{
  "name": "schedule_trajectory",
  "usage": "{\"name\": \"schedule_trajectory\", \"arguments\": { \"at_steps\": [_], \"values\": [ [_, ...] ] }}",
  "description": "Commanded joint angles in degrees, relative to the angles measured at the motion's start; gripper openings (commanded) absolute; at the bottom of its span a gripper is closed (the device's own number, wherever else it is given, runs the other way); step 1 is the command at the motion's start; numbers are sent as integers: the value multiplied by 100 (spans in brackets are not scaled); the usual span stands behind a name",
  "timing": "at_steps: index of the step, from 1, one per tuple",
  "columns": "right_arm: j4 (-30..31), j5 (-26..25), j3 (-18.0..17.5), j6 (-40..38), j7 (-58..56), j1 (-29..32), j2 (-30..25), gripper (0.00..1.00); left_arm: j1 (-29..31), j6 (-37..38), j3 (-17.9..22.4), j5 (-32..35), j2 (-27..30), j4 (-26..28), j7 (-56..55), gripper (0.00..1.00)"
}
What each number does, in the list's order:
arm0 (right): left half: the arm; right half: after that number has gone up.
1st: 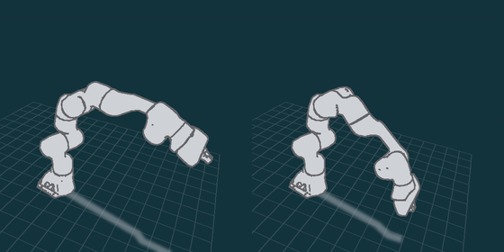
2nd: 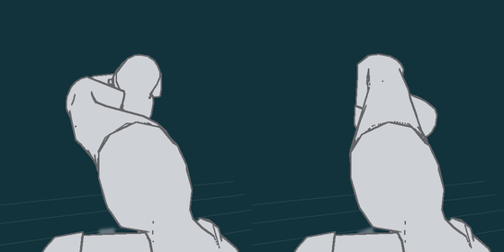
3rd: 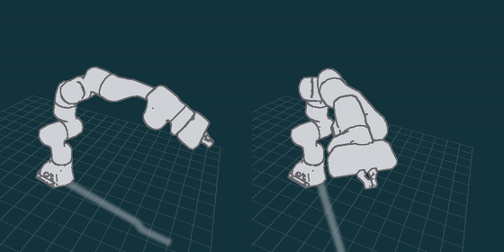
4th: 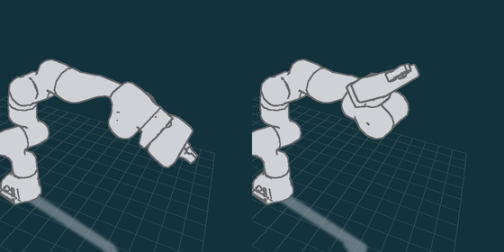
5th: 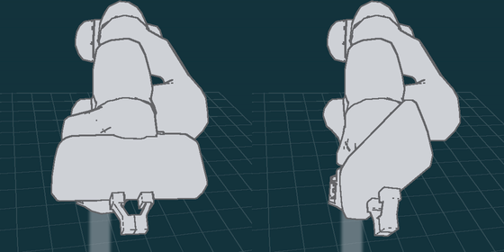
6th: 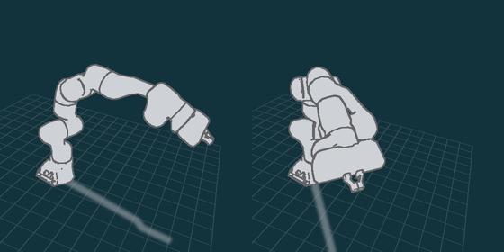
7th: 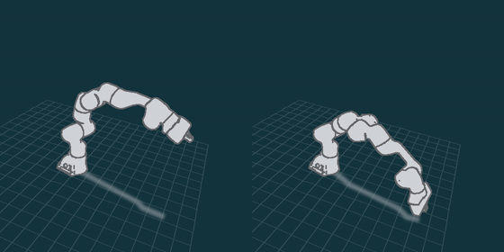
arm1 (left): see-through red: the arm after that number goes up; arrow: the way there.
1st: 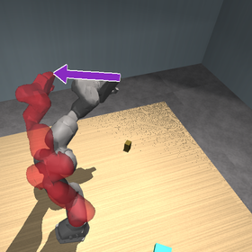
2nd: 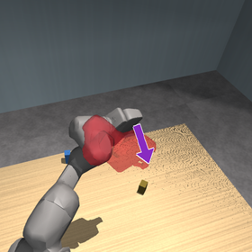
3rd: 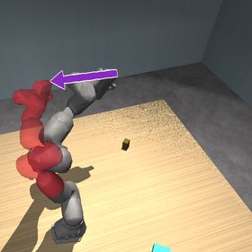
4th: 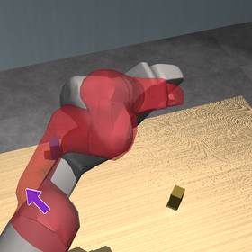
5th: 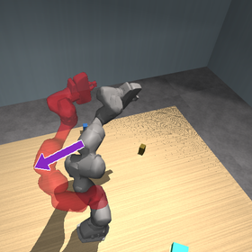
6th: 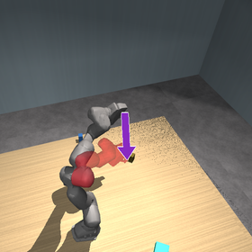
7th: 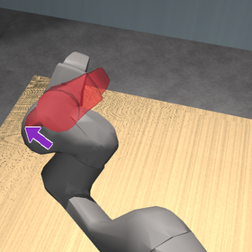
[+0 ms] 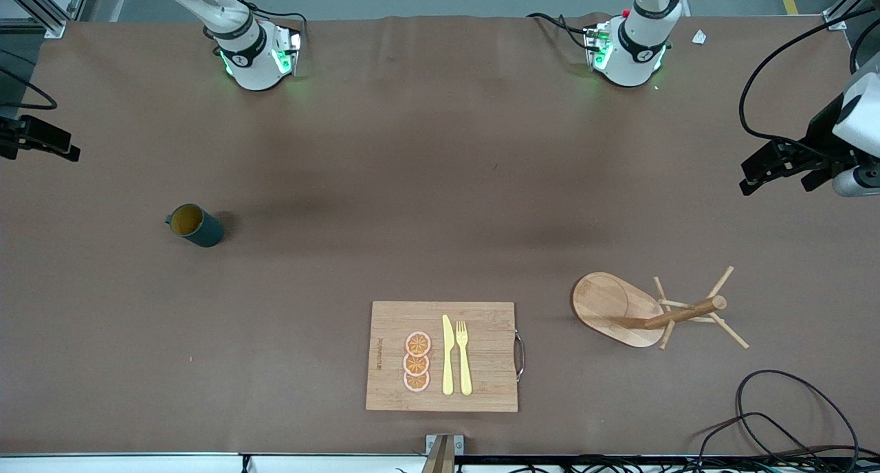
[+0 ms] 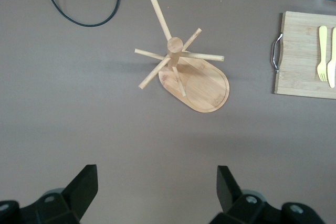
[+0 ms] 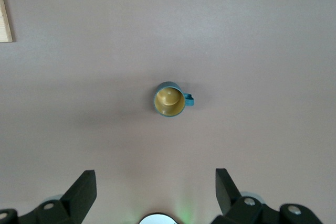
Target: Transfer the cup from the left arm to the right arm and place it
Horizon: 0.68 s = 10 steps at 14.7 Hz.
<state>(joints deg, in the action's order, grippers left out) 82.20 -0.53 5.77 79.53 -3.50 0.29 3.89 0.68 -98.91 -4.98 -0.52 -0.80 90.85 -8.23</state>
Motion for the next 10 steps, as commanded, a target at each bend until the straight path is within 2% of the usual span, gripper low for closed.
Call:
{"name": "schedule_trajectory", "arguments": {
  "at_steps": [1, 10],
  "values": [
    [-125, 0, -76, -226, 121, 7, 85, 100, 20, -50, -20, 61, 89, 65, 49, 100],
    [261, 0, -94, -386, 95, -55, -599, 100, 20, -50, -20, 105, 89, 39, 67, 100]
  ]
}}
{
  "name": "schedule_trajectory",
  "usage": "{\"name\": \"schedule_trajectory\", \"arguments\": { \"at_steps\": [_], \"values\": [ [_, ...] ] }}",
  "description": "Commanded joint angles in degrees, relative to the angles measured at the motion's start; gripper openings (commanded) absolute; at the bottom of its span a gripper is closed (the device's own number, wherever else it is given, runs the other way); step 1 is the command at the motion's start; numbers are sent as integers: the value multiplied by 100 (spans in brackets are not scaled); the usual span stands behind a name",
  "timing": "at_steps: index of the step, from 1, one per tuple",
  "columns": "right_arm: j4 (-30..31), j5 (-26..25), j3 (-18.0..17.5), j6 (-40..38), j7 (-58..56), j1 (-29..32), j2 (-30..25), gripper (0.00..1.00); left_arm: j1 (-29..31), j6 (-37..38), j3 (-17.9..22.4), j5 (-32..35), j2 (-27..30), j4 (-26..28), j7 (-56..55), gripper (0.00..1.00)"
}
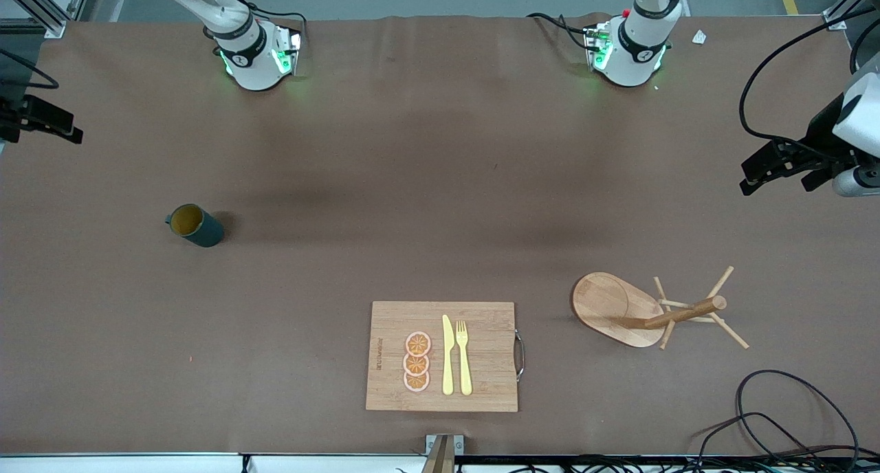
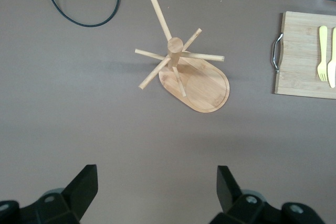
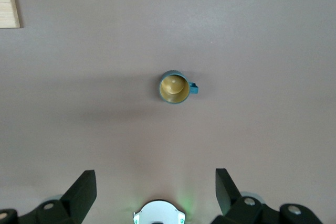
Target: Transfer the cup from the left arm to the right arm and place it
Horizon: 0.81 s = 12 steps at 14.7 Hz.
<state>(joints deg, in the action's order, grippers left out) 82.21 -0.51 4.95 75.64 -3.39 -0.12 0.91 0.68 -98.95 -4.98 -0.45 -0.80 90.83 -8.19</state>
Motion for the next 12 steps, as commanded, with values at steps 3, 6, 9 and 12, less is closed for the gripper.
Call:
{"name": "schedule_trajectory", "arguments": {
  "at_steps": [3, 6, 9, 12],
  "values": [
    [445, -2, -11, 56, 84, -5, -522, 100, 20, -46, -20, 98, 89, 40, 64, 100],
    [436, 7, -11, 100, 67, 21, -566, 100, 20, -54, -20, 98, 89, 40, 64, 100],
    [445, 261, 15, 170, 23, 187, -549, 100, 20, -54, -20, 98, 89, 40, 64, 100],
    [445, 306, 24, 197, -29, 223, -540, 100, 20, -46, -20, 98, 89, 40, 64, 100]
  ]
}}
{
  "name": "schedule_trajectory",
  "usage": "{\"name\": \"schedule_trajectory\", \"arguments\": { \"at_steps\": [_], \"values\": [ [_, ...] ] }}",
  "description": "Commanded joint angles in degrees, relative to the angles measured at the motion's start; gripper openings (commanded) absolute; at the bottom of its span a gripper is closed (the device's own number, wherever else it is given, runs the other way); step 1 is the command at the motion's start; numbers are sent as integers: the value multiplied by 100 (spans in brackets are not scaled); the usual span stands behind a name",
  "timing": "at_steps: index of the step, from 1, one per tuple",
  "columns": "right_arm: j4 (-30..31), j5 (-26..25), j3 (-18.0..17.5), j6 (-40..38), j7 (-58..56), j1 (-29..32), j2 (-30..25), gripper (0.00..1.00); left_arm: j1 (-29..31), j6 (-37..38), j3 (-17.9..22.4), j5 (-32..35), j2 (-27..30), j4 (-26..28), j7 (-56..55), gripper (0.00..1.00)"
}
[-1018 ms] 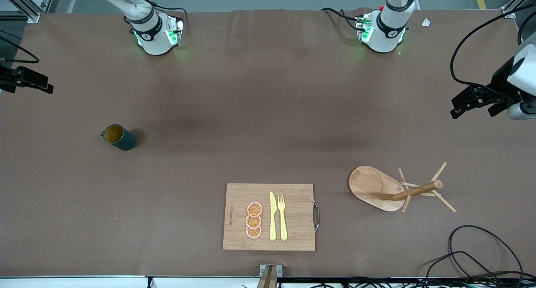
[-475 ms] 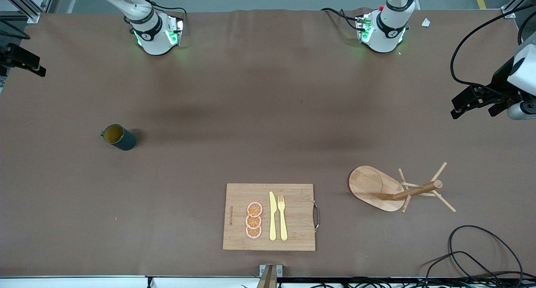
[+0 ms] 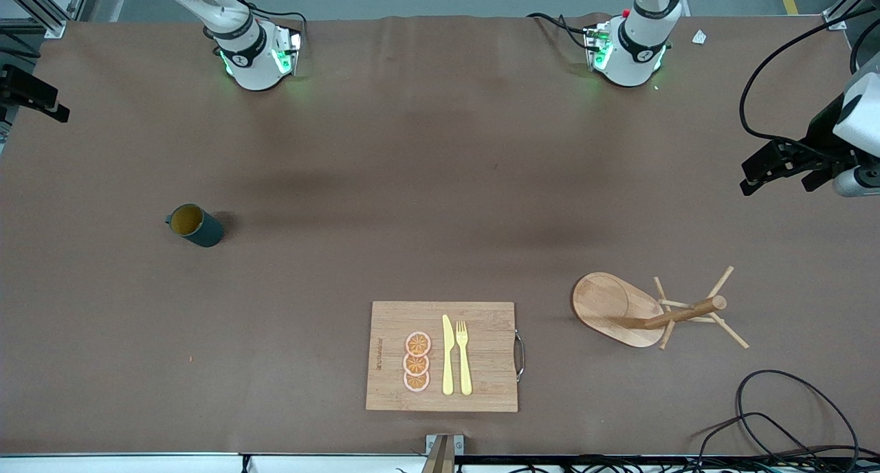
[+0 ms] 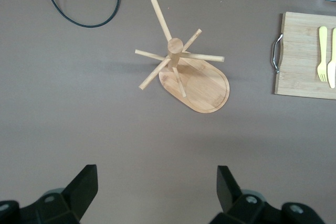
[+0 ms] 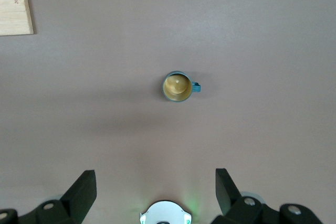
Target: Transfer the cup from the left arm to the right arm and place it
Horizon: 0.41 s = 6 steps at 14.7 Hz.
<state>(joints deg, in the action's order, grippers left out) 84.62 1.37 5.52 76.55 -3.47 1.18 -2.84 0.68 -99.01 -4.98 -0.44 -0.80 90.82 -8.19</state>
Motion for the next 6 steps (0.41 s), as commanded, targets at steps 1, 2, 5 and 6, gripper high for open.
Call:
{"name": "schedule_trajectory", "arguments": {
  "at_steps": [1, 2, 5, 6],
  "values": [
    [212, 118, -33, 132, -66, 93, -156, 100, 20, -39, -20, 97, 89, 41, 63, 100],
    [247, 110, -33, 158, -101, 93, -156, 100, 29, -39, -20, 97, 80, 41, 63, 100],
    [283, 66, -33, 229, -154, 93, -156, 100, 29, -48, -20, 88, 80, 32, 63, 100],
    [283, 39, -33, 246, -163, 84, -156, 100, 29, -48, -20, 79, 71, 32, 63, 100]
  ]
}}
